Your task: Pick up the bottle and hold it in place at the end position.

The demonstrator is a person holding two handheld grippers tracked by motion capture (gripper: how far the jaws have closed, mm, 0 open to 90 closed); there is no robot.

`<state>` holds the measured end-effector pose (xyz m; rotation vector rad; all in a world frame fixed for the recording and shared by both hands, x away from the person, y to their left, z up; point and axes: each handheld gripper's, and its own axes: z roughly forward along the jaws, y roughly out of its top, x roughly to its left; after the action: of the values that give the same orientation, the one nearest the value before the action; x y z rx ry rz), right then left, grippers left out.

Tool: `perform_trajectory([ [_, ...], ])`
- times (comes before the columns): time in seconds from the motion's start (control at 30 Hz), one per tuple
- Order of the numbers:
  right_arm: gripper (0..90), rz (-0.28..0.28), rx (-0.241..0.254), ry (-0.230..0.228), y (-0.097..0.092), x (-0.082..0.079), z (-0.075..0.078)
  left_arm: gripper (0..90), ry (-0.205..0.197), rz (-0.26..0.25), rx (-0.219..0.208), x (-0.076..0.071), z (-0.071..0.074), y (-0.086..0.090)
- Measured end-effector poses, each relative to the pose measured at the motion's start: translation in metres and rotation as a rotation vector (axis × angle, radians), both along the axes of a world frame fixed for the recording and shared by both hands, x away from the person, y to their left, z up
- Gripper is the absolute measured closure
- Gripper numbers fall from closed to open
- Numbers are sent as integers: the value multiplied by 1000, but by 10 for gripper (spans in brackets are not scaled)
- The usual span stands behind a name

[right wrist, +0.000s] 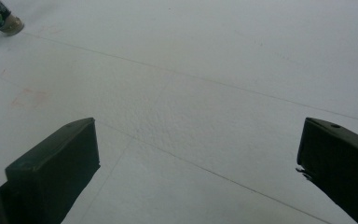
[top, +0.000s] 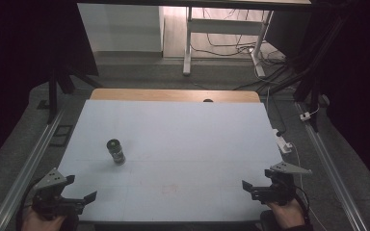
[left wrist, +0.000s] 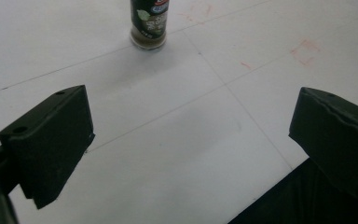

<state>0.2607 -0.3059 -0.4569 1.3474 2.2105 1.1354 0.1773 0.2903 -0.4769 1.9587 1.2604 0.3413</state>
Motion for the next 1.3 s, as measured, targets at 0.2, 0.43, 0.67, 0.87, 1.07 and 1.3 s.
perform_trajectory([
  [0.2,0,25,-16,6,2,0,-1,0,17,-14,3,2,0,-3],
  [0.43,0,35,-3,19,1,2,-1,13,26,0,20,2,-1,-4],
  [0.67,0,46,-14,23,3,2,-1,26,32,-5,63,3,-1,-9],
  [0.87,0,54,-13,30,3,2,-2,39,56,17,46,5,-2,-7],
  [1.07,0,71,-20,28,4,2,-2,37,52,7,-23,6,-1,0],
  [1.3,0,77,-24,29,4,2,-2,36,38,-20,-91,9,-1,4],
])
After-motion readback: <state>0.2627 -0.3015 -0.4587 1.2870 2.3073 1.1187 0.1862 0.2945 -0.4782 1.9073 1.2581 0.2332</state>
